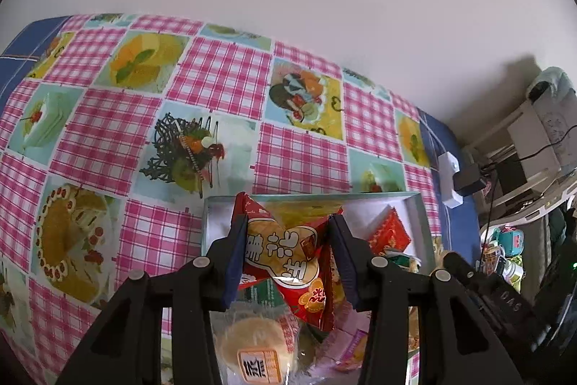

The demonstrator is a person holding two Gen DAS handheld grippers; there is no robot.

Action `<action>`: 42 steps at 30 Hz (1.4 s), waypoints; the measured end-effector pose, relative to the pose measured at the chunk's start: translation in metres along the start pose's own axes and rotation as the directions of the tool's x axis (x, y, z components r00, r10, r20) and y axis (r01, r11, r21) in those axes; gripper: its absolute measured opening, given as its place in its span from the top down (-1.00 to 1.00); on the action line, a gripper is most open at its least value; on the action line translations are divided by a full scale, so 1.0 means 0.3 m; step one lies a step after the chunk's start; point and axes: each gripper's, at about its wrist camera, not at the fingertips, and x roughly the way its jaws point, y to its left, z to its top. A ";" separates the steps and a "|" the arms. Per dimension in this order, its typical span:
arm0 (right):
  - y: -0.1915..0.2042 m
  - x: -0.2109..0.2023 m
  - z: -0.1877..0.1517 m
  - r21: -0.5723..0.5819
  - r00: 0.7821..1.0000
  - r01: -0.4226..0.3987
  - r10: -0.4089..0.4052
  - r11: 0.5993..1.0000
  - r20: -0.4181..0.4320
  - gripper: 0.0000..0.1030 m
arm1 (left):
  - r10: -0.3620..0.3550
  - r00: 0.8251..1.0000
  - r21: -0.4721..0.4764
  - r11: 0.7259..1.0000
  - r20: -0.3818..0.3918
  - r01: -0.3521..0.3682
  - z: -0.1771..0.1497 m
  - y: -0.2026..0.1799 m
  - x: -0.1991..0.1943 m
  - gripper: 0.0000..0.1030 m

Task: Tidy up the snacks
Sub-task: 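Carry the red packet and jelly cup over the tray and lower them in, then open both tools to release the red packet and jelly cup into the tray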

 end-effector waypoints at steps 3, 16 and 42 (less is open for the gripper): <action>0.012 0.008 0.027 -0.024 1.000 0.014 -0.014 1.000 0.009 0.11 | 0.006 1.000 0.007 1.000 -0.006 -0.006 0.006 0.003 0.032 0.09; 0.095 0.151 0.135 -0.191 0.995 0.069 -0.080 0.979 -0.054 0.11 | 0.000 0.999 -0.013 1.000 -0.039 -0.001 0.035 0.061 0.119 0.07; 0.227 0.328 0.050 -0.402 0.969 0.091 -0.175 0.911 -0.177 -0.22 | -0.051 0.994 0.009 0.999 -0.101 0.052 0.027 0.026 0.123 -0.19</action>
